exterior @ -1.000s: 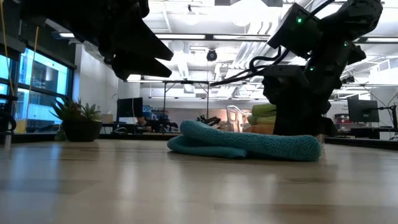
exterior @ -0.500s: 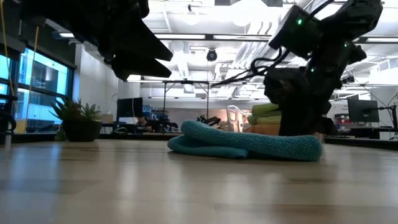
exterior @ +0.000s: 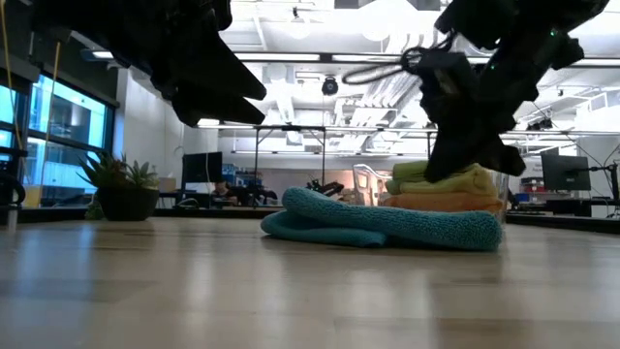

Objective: Fold microfiber towels
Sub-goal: Fold the blue microfiber towel

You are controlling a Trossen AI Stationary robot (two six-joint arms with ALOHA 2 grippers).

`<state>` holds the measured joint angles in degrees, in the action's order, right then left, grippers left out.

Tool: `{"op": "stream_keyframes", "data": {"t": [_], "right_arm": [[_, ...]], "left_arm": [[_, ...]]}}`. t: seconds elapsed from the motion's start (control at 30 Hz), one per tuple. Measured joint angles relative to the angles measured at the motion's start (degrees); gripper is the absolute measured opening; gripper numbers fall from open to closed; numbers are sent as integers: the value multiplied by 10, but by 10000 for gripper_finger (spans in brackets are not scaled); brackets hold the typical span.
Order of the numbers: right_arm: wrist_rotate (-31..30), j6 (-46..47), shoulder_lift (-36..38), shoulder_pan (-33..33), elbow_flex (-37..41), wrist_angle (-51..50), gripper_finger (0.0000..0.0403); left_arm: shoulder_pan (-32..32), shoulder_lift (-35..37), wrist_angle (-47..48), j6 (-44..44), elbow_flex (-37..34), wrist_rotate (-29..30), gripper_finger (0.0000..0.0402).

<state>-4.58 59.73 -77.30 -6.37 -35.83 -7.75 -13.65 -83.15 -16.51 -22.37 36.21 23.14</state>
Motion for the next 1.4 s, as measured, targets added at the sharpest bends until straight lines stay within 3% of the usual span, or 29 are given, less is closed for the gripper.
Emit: {"op": "stream_keyframes", "data": {"t": [0.2,0.43,0.57,0.7,1.13,1.4], "right_arm": [[3,33,-35,-3,0,-12,25],[28,45,-116,-8,0,44,137],[15,47,-144,-8,-3,73,176],[5,47,-154,-9,-3,67,179],[-27,15,-103,2,0,-25,134],[-24,45,-110,-14,1,45,134]], "left_arm": [[0,0,0,0,0,0,248],[2,0,1,0,0,2,248],[2,0,1,0,0,2,248],[2,0,1,0,0,6,248],[2,0,1,-1,0,7,248],[2,0,0,-2,0,9,248]]}}
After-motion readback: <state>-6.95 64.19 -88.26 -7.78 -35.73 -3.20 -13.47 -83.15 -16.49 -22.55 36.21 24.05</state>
